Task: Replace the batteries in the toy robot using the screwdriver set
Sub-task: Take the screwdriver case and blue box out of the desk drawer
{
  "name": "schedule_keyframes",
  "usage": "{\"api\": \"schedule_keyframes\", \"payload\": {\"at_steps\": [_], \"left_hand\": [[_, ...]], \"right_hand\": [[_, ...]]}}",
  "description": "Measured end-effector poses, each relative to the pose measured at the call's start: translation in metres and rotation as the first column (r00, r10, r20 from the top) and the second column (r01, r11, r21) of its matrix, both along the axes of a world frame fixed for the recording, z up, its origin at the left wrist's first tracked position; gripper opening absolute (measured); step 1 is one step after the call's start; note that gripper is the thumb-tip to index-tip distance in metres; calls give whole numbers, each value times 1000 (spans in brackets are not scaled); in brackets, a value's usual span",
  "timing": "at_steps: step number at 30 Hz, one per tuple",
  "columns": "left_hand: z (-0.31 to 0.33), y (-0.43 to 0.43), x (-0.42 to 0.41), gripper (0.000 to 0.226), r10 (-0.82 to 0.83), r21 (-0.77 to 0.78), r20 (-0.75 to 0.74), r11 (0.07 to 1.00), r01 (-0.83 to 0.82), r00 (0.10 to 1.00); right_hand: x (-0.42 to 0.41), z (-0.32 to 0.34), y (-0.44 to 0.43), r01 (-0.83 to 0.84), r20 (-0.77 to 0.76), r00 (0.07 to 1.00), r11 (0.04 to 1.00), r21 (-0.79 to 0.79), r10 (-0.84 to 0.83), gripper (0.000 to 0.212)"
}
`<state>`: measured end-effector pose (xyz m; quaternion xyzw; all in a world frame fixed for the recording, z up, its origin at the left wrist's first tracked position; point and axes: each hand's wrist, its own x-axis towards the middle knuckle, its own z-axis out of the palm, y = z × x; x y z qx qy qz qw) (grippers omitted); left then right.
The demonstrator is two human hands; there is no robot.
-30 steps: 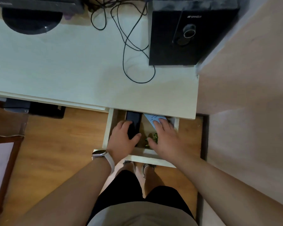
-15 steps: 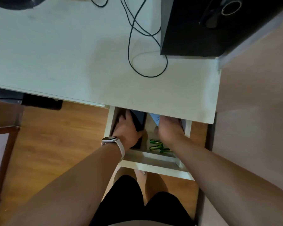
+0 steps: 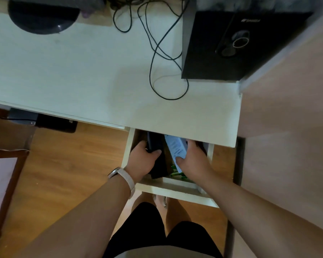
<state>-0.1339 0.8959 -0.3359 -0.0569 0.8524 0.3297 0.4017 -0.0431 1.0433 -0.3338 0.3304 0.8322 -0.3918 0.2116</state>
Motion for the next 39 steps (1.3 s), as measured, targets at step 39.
{"api": "schedule_keyframes", "payload": {"at_steps": [39], "left_hand": [[217, -300, 105, 10, 819, 608, 68, 418, -675, 569]], "right_hand": [[5, 217, -238, -393, -372, 870, 912, -122, 325, 10]]}}
